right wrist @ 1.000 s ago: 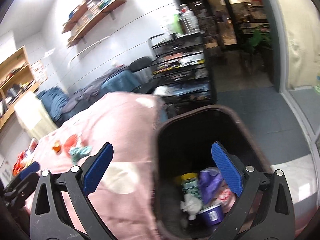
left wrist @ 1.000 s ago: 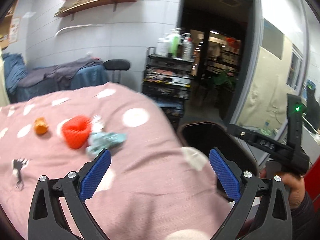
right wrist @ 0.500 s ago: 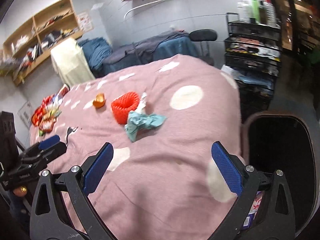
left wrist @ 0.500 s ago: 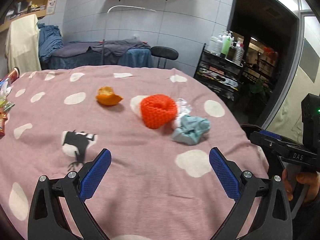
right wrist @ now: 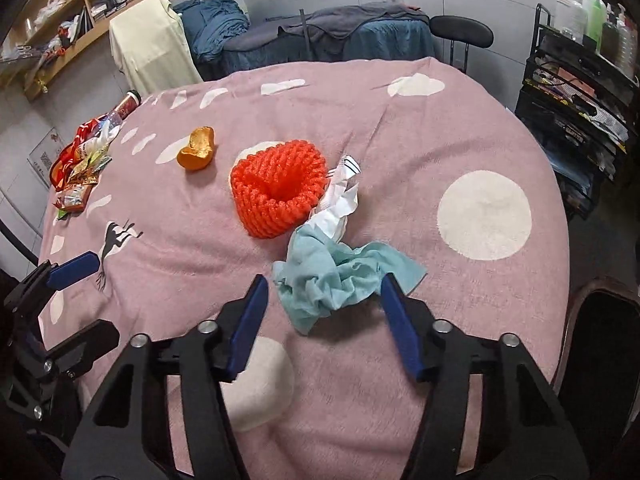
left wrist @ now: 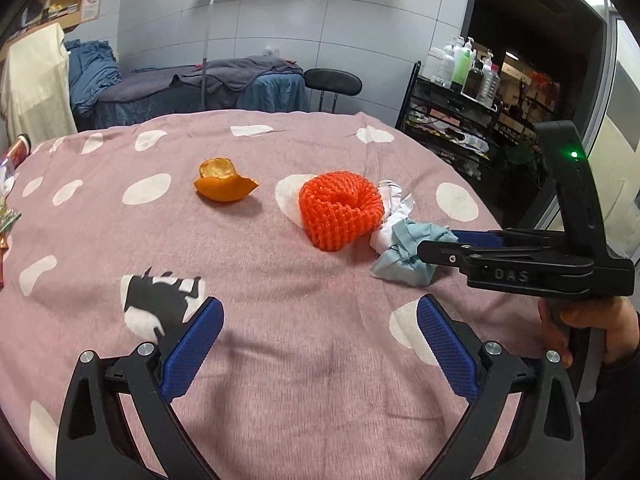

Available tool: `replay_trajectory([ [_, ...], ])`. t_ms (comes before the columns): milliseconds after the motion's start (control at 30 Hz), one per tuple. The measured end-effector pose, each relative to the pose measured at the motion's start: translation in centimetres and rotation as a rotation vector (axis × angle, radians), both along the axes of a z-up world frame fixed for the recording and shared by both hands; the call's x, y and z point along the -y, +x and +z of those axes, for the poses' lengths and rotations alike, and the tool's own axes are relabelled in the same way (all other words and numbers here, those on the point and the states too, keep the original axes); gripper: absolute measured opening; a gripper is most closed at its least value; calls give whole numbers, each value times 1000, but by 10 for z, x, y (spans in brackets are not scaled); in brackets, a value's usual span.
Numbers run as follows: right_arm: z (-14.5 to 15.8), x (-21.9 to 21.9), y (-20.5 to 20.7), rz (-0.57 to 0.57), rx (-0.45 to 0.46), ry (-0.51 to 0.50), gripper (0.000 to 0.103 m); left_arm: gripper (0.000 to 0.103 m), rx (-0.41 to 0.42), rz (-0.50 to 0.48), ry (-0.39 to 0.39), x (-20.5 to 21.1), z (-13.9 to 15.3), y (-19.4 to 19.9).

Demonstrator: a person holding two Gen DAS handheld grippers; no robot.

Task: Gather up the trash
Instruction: 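Grasp the orange foam net with the left gripper while the right gripper grasps the light blue cloth, then carry the light blue cloth over the bin and open the right gripper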

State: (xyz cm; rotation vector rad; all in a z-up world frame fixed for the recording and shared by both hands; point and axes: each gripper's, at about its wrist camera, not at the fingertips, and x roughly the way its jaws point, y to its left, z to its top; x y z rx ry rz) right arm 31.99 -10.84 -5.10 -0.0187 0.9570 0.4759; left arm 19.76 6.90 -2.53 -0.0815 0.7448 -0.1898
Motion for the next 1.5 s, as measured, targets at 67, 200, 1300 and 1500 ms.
replay_trajectory([
  [67, -4, 2, 5, 4, -27, 22, 31, 96, -8, -11, 20, 3, 0, 7],
  [200, -2, 15, -1, -9, -13, 88, 22, 96, -28, -30, 76, 12, -2, 27],
  [1300, 16, 125, -88, -236, 105, 295, 22, 20, -61, -31, -26, 33, 0, 79],
  [1500, 21, 133, -101, -247, 136, 310, 22, 20, 35, -43, -60, 38, 21, 39],
])
